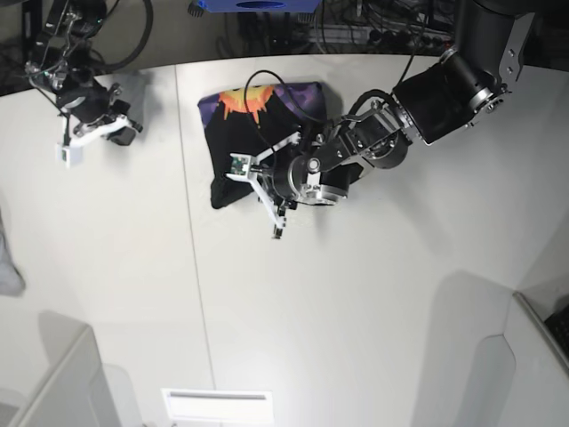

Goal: Fold the T-shirt properly
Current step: 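Drag the bundle with the left gripper and smooth it flat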

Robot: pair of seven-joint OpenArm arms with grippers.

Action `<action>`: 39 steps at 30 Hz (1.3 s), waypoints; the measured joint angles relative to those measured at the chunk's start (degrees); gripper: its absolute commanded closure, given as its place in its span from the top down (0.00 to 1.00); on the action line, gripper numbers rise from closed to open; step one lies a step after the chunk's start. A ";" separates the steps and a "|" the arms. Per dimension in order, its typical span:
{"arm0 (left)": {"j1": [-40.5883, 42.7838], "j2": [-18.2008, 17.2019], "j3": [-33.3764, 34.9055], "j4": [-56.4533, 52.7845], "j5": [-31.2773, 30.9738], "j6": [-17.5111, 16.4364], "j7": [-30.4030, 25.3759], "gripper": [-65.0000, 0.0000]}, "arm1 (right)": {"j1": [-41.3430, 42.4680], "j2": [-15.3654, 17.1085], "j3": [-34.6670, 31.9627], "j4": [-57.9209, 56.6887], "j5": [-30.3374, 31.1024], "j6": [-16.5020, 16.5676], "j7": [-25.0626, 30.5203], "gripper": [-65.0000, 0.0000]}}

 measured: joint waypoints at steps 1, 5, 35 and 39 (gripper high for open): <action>0.02 0.02 0.20 -0.02 0.09 0.02 -1.36 0.00 | 0.02 0.00 0.00 -0.20 -0.02 0.00 0.02 0.00; 0.02 0.07 0.44 -0.13 -0.02 0.02 -1.77 0.00 | -0.02 -0.11 0.00 -1.27 -0.02 -0.02 -0.02 0.00; -4.70 1.73 0.50 -3.06 -2.08 -0.33 -2.93 0.71 | 0.15 -0.02 0.00 -1.86 0.00 0.00 0.11 0.00; -5.57 1.55 0.55 -2.56 -2.40 -1.20 -2.23 0.70 | 0.09 -0.02 0.00 -1.86 -0.02 -0.02 -0.02 0.00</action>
